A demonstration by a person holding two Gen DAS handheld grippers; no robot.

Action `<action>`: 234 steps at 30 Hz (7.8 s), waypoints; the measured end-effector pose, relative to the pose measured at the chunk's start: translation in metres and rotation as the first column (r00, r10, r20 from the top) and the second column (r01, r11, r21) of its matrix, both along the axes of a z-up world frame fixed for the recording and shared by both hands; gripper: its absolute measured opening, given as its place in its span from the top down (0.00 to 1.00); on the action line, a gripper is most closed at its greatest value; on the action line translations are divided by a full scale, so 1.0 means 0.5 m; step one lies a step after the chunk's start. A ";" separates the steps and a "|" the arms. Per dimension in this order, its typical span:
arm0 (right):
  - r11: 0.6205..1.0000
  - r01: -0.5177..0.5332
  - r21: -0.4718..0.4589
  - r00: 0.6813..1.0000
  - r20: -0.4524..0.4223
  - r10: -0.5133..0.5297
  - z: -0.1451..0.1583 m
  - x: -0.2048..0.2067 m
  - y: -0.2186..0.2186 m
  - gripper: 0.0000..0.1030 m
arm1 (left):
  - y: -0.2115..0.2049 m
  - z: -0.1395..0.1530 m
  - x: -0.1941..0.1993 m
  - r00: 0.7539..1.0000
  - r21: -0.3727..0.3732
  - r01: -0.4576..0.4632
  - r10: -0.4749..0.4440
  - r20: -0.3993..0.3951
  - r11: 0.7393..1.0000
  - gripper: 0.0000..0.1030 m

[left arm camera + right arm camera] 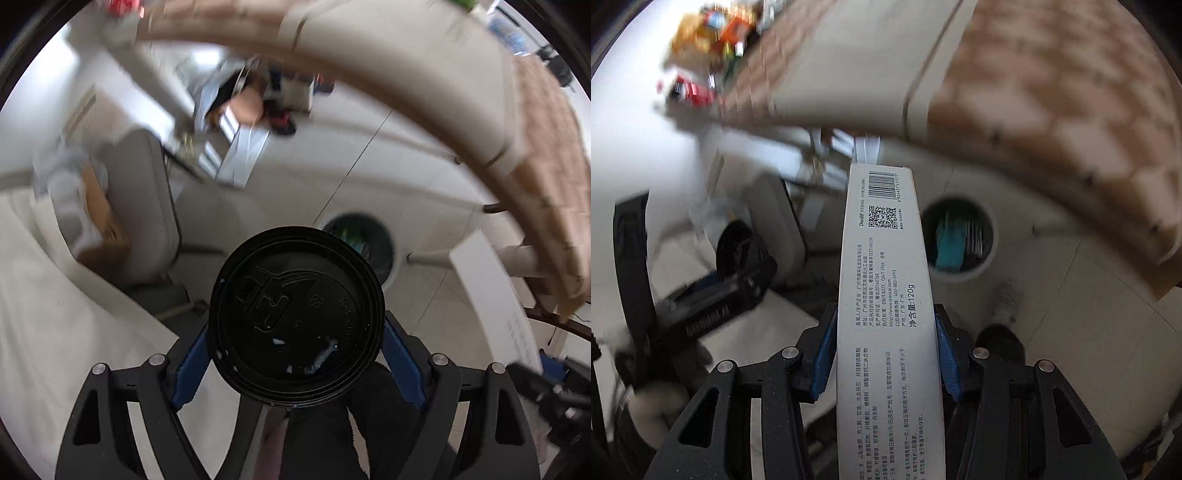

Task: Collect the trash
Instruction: 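Carry the black lid and white box down over the bin, then open both tools to drop the lid and white box into the bin, then raise both open tools back toward the table, then grasp the green-and-white medicine box with the left tool while the right tool grasps the blue cartoon wrapper, then lift the medicine box and blue wrapper and carry them over the bin, then open both tools to drop the medicine box and wrapper into the bin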

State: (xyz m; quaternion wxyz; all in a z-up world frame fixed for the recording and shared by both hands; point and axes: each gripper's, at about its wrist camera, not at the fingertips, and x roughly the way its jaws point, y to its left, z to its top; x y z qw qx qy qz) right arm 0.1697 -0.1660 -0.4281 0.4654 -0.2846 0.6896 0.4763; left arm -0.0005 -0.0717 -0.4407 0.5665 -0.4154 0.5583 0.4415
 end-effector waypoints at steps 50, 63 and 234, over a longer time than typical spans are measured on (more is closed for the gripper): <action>0.983 0.019 -0.181 0.957 0.288 0.034 -0.647 0.081 0.068 0.00 | 0.049 -0.464 0.077 0.997 -0.067 0.047 -0.050 -0.054 0.997 0.03; 0.994 0.038 -0.106 0.963 0.270 -0.008 -0.359 0.055 0.005 0.00 | -0.027 -0.216 0.053 0.998 -0.057 0.051 -0.053 -0.031 0.997 0.03; 0.963 0.197 -0.184 0.974 0.148 -0.171 -0.848 0.142 0.082 0.37 | 0.146 -0.652 0.165 0.995 -0.253 0.050 -0.028 0.091 0.966 0.10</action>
